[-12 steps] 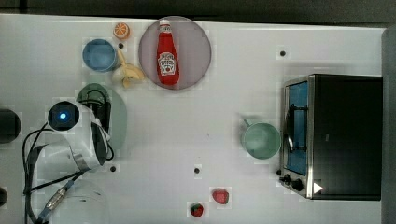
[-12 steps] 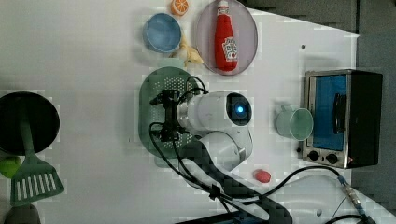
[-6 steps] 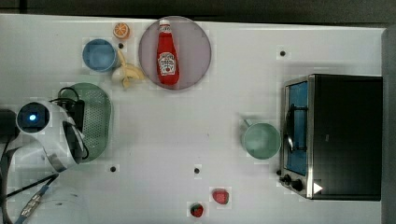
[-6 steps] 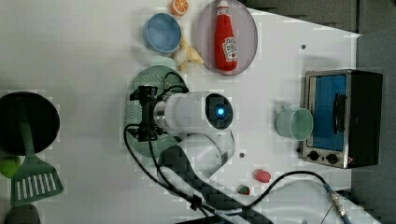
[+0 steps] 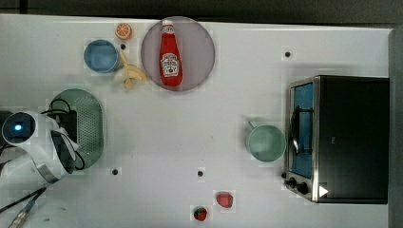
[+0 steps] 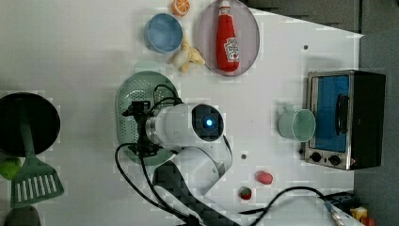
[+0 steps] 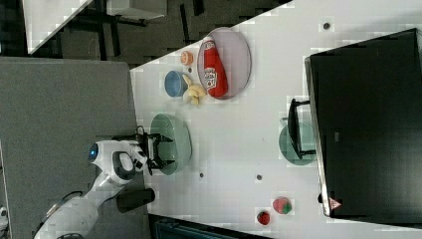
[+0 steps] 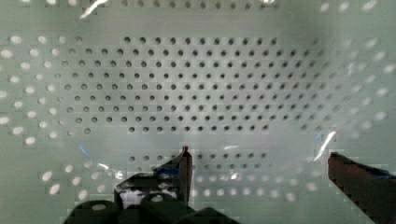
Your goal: Drag strainer right to left.
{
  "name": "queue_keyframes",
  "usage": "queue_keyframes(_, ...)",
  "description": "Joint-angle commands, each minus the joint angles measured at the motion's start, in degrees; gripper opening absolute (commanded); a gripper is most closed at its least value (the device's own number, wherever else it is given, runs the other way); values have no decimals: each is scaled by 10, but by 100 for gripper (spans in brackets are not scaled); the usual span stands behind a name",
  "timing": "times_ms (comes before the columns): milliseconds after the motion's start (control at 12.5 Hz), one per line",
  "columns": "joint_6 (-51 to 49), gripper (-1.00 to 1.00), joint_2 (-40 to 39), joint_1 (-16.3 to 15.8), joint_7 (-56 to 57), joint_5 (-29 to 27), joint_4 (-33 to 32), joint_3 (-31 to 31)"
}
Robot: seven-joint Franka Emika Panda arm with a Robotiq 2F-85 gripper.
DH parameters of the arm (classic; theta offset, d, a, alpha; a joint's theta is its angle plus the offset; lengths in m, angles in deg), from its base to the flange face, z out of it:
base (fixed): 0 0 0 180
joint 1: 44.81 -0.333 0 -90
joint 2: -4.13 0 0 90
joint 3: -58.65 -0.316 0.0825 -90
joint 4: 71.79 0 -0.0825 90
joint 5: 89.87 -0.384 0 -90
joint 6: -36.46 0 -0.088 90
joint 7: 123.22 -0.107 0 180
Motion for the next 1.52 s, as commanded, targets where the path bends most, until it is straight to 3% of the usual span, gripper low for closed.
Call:
queue_keyframes(80, -91, 100, 119, 25, 144, -9, 8, 63)
queue_keyframes(480, -288, 100, 318, 41, 415, 22, 13, 232)
queue_keyframes(880, -461, 100, 464, 48, 630, 182, 25, 380)
queue_keyframes(1120, -490, 100, 508, 50, 670, 196, 15, 424)
queue_keyframes(1520, -491, 100, 501, 49, 670, 196, 5, 426)
